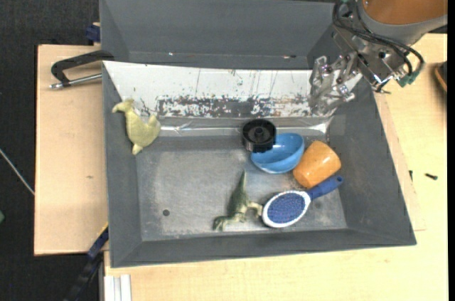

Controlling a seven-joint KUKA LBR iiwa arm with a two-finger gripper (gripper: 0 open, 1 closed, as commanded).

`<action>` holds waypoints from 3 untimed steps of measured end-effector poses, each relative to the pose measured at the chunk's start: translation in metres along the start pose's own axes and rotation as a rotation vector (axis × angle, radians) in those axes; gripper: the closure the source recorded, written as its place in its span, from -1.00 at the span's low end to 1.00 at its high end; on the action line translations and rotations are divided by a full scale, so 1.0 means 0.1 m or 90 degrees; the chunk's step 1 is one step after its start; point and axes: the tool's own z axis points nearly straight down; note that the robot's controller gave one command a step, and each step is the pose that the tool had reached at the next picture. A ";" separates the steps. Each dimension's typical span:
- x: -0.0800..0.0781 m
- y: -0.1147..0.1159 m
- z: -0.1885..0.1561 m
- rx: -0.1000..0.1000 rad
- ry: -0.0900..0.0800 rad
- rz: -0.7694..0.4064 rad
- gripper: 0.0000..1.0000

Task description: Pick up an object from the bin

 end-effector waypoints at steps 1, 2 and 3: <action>0.08 0.05 1.55 -0.009 0.010 -0.258 1.00; 0.07 0.04 1.52 -0.007 0.007 -0.257 -1.00; 0.29 0.02 2.39 -0.004 0.002 -0.342 -1.00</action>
Offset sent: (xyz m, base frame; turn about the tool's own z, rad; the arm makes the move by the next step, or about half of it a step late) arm -0.0070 -0.0006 -0.1534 -0.4068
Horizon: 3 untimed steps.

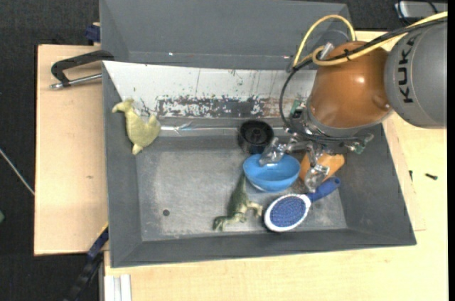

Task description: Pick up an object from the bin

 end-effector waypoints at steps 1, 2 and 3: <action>0.00 -0.03 -0.04 0.004 0.000 0.001 1.00; -0.03 -0.07 -1.11 0.003 0.000 0.020 1.00; 0.21 -0.10 -1.69 0.000 0.002 -0.233 1.00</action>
Offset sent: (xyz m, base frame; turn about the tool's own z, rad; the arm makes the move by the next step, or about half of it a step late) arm 0.0000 0.0000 0.0000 0.0000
